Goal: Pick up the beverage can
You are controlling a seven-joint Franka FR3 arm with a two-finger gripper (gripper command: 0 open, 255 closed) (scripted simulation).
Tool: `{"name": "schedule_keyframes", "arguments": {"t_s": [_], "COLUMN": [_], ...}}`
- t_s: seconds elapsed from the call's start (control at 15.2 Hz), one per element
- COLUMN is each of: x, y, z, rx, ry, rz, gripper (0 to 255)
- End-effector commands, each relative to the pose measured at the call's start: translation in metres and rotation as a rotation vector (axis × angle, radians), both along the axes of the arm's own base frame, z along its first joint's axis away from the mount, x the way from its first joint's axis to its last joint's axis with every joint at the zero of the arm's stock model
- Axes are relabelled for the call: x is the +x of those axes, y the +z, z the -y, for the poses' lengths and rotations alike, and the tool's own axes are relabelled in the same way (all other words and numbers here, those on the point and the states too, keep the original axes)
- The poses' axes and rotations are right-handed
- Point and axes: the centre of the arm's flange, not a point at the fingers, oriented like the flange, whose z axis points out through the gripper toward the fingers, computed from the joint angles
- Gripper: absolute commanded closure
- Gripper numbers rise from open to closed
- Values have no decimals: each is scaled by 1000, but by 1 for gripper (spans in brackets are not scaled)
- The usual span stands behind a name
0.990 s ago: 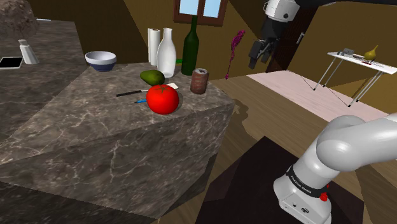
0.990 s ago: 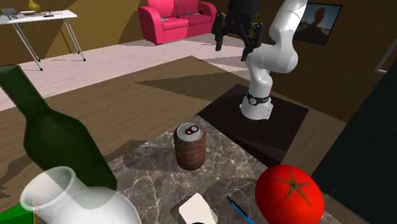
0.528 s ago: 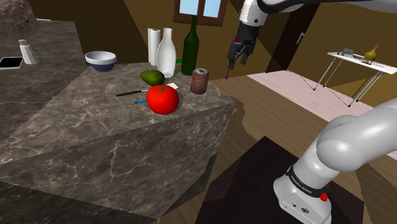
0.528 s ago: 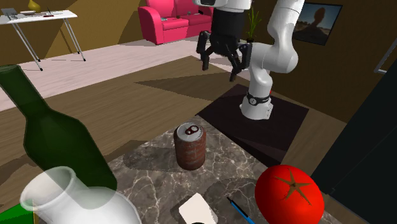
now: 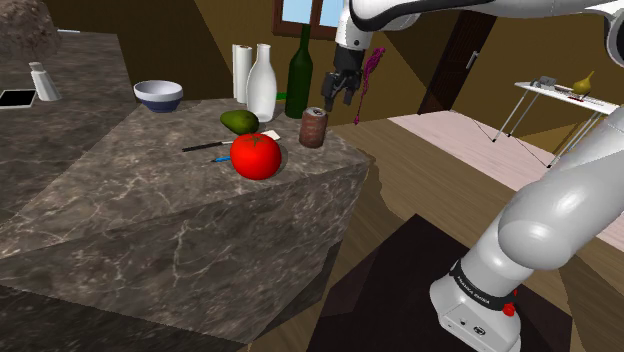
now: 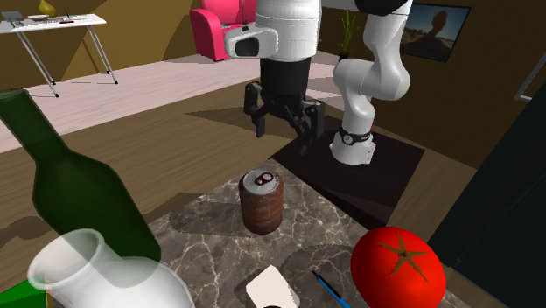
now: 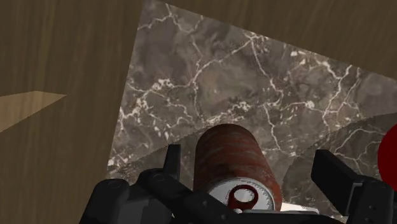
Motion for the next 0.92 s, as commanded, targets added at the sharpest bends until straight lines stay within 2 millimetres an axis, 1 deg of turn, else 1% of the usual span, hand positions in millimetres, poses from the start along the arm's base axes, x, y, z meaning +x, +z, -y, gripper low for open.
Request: {"name": "schedule_keyframes", "arguments": {"t_s": [0.0, 0.07, 0.13, 0.59, 0.73, 0.79, 0.86], "x": [25, 38, 45, 45, 45, 44, 44], "y": [-14, -20, -23, -60, -63, -63, -63], "z": [-3, -5, -6, -6, -6, -6, -6], "rx": [10, 15, 18, 18, 18, 18, 18], "ry": [12, 18, 22, 22, 22, 22, 22], "rz": [-11, -16, -19, -19, -19, -19, -19], "gripper": [0, 0, 0, 0, 0, 255, 255]}}
